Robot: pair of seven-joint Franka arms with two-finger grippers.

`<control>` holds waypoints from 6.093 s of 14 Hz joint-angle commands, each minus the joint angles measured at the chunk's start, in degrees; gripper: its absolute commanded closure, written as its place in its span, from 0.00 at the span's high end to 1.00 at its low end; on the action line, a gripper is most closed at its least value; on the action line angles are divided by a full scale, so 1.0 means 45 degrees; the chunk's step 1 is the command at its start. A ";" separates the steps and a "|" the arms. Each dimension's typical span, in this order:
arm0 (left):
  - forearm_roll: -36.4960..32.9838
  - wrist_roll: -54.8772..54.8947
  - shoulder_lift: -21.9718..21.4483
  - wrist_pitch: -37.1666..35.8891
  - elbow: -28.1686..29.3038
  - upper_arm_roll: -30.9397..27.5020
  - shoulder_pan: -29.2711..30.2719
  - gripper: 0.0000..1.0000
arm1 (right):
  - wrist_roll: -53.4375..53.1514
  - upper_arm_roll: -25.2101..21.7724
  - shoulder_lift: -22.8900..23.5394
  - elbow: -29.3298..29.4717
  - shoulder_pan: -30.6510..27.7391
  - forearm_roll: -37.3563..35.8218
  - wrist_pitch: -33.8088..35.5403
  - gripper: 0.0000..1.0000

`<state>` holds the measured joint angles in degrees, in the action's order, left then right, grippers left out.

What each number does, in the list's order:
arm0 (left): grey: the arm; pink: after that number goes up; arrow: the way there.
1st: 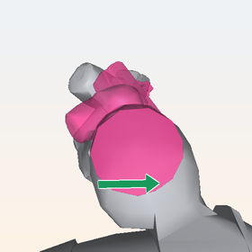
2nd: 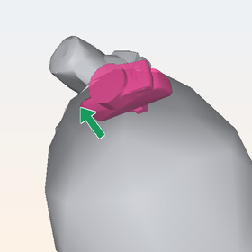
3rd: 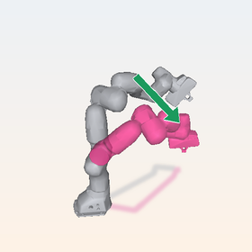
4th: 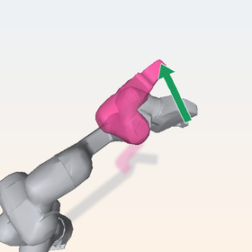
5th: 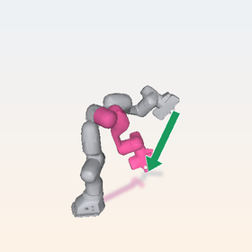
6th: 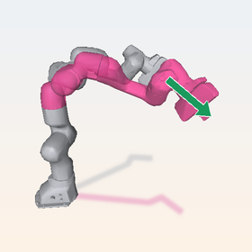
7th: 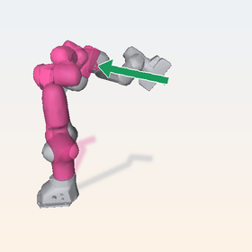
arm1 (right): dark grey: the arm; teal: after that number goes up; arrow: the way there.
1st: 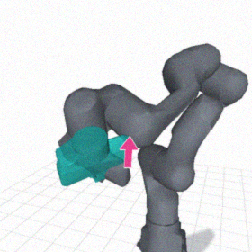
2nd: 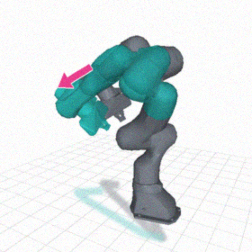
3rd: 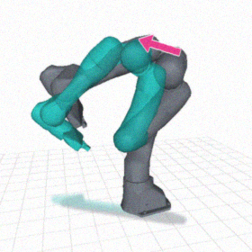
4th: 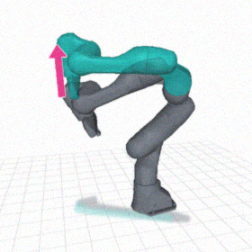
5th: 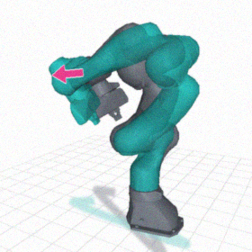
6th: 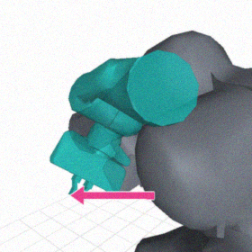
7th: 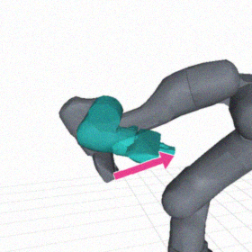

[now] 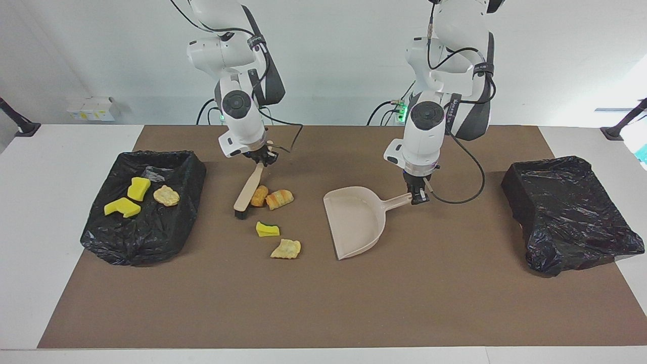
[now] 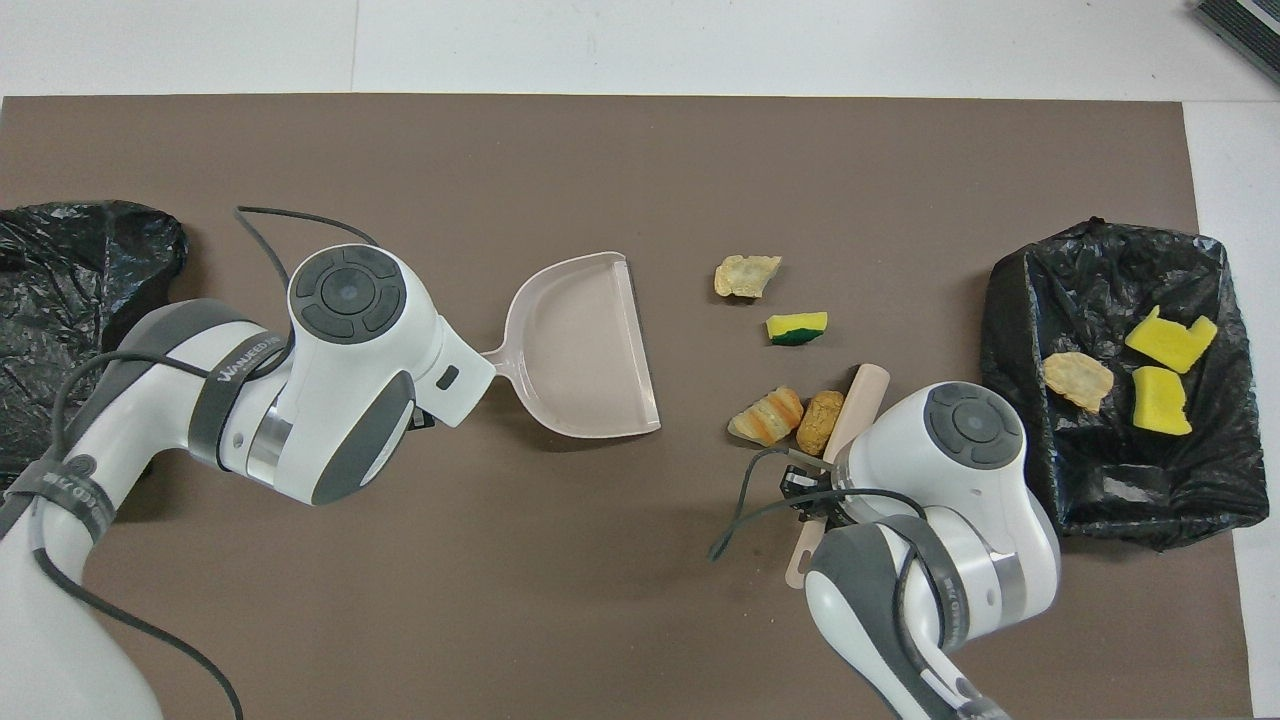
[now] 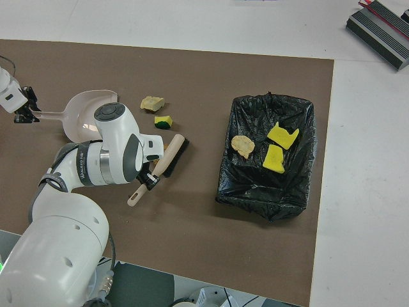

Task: Sweep and dump trash in bin
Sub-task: 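Sweep the bread chunks toward the dustpan with the right gripper, then sweep the remaining bread chunks into the dustpan with the right gripper, then move the brush behind the yellow sponge piece with the right gripper, then sweep the yellow sponge piece into the dustpan with the right gripper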

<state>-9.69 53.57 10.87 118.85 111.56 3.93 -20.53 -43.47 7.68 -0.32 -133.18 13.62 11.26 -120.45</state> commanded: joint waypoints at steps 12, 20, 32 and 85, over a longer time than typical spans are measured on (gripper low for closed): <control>-0.0386 0.0673 -0.0151 0.0737 0.0424 -0.0091 -0.0028 0.00 | -0.0769 0.0130 0.3859 0.5588 0.3163 0.2807 0.0049 0.00; -0.0366 0.0576 -0.0151 0.0581 0.0424 -0.0091 0.0167 0.00 | -0.0283 -0.0046 0.2964 0.6744 0.1919 0.1197 0.3189 0.00; -0.0327 -0.0574 -0.0170 0.0191 0.0424 -0.0072 0.0304 0.00 | 0.7490 -0.0026 0.3526 0.6704 -0.1755 -0.6503 0.4346 0.00; -0.0913 0.0790 -0.0307 0.0542 0.0795 -0.0072 0.0285 0.00 | 0.1457 0.0248 0.3490 0.5767 0.3088 0.2517 0.1648 0.00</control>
<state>-12.44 56.25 10.93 119.81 112.93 3.50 -19.68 -36.63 8.64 14.63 -109.11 28.83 21.12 -114.17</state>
